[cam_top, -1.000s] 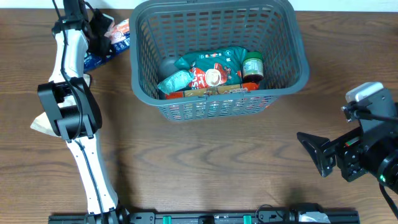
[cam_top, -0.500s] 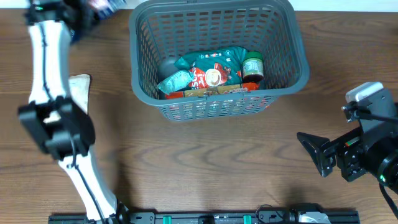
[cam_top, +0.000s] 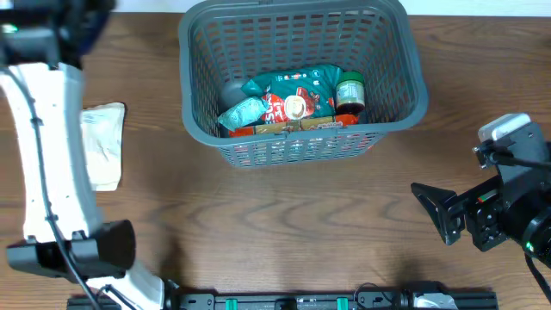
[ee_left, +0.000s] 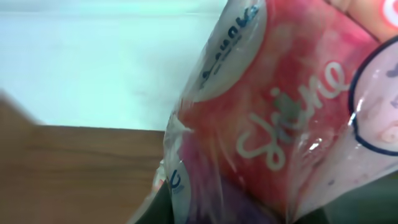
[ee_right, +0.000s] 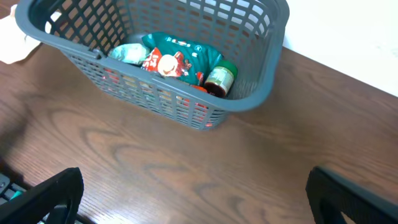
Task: Pack container
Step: 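Carry the tissue multipack into the basket and release it, then move the left gripper to the beige paper pouch and grasp it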
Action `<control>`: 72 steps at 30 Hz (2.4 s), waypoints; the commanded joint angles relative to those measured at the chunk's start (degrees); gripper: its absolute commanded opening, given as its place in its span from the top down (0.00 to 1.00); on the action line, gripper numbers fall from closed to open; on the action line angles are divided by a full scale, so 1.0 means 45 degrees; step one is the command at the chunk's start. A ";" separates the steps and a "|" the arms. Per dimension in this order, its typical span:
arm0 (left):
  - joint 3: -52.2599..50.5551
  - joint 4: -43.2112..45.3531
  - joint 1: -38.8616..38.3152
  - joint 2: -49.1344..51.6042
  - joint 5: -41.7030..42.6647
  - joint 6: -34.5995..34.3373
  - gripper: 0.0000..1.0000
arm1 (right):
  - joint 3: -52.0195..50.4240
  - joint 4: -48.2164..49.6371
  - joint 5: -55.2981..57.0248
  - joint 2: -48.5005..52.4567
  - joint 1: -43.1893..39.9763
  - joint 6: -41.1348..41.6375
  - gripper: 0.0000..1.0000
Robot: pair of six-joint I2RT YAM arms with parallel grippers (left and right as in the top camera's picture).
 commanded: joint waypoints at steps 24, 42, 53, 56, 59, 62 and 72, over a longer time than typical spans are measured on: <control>0.0180 -0.2399 -0.4677 -0.0651 -0.1792 -0.3036 0.01 | 0.0010 -0.0034 0.0034 -0.0024 0.0078 0.0126 0.01; 0.0180 -0.6844 -0.1384 -0.2234 -0.7257 -0.6523 0.01 | 0.0010 -0.0034 0.0034 -0.0024 0.0083 0.0126 0.01; -0.1384 -0.7407 0.1734 -0.2215 -0.6154 -0.7427 0.01 | 0.0010 -0.0034 0.0034 -0.0024 0.0078 0.0126 0.01; -0.1953 -0.7208 0.2293 -0.2215 -0.6125 -0.7776 0.01 | 0.0010 -0.0034 0.0034 -0.0024 0.0083 0.0126 0.01; -0.2288 -0.6921 0.2773 -0.2215 -0.6154 -0.7912 0.01 | 0.0010 -0.0034 0.0034 -0.0024 0.0078 0.0126 0.01; -0.2880 -0.6494 0.3298 -0.2205 -0.6144 -0.8184 0.02 | 0.0010 -0.0034 0.0034 -0.0024 0.0078 0.0126 0.01; -0.6538 -0.3342 0.3978 -0.2123 -0.4488 -0.5605 0.02 | 0.0010 -0.0034 0.0034 -0.0024 0.0078 0.0126 0.01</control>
